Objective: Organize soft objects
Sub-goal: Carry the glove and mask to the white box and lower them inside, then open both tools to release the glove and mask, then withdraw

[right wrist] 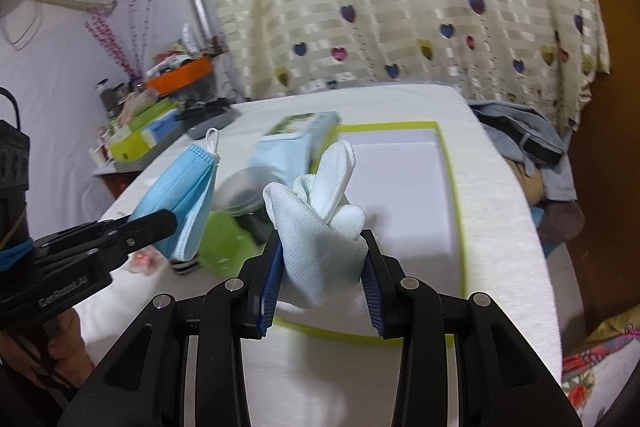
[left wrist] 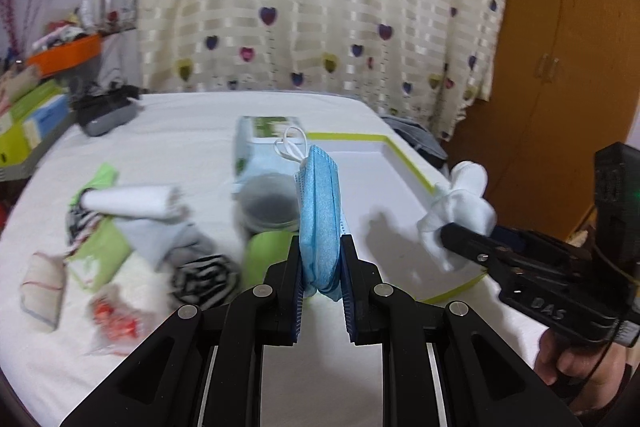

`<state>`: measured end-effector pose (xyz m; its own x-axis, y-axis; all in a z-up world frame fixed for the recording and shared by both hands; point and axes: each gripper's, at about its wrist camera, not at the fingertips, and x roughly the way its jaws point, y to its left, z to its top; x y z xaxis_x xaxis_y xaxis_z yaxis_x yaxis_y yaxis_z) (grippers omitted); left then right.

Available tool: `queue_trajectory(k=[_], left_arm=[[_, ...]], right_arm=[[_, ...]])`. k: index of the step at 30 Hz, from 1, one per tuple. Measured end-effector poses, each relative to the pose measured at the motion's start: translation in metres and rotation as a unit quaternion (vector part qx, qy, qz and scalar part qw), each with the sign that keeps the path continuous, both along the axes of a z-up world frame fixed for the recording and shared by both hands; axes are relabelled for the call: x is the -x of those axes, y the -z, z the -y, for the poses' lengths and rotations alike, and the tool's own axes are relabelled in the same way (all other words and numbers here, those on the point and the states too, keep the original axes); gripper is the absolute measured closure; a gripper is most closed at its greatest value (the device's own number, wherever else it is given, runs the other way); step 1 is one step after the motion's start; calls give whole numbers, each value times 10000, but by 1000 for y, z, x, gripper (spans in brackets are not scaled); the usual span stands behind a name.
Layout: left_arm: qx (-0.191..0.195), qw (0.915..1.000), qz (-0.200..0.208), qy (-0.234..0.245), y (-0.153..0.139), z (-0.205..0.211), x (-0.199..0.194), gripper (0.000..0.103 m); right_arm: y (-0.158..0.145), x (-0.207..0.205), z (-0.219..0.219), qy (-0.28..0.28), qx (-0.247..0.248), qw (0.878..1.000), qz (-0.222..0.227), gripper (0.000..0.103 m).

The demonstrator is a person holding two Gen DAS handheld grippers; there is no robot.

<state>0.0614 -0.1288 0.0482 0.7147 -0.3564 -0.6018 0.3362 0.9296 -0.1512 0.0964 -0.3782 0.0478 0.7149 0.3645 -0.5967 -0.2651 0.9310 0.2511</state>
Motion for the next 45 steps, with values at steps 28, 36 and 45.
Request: queue_trajectory(k=[28, 36, 45], left_arm=[[106, 9938, -652, 892, 45, 70, -66, 72], [100, 9949, -438, 901, 29, 60, -46, 72], [119, 9966, -163, 801, 12, 37, -9, 72]], right_arm=[[29, -38, 28, 425, 703, 9952, -540, 53], [16, -17, 25, 540, 573, 9964, -313, 45], [1, 10, 10, 347, 360, 9987, -125, 43]])
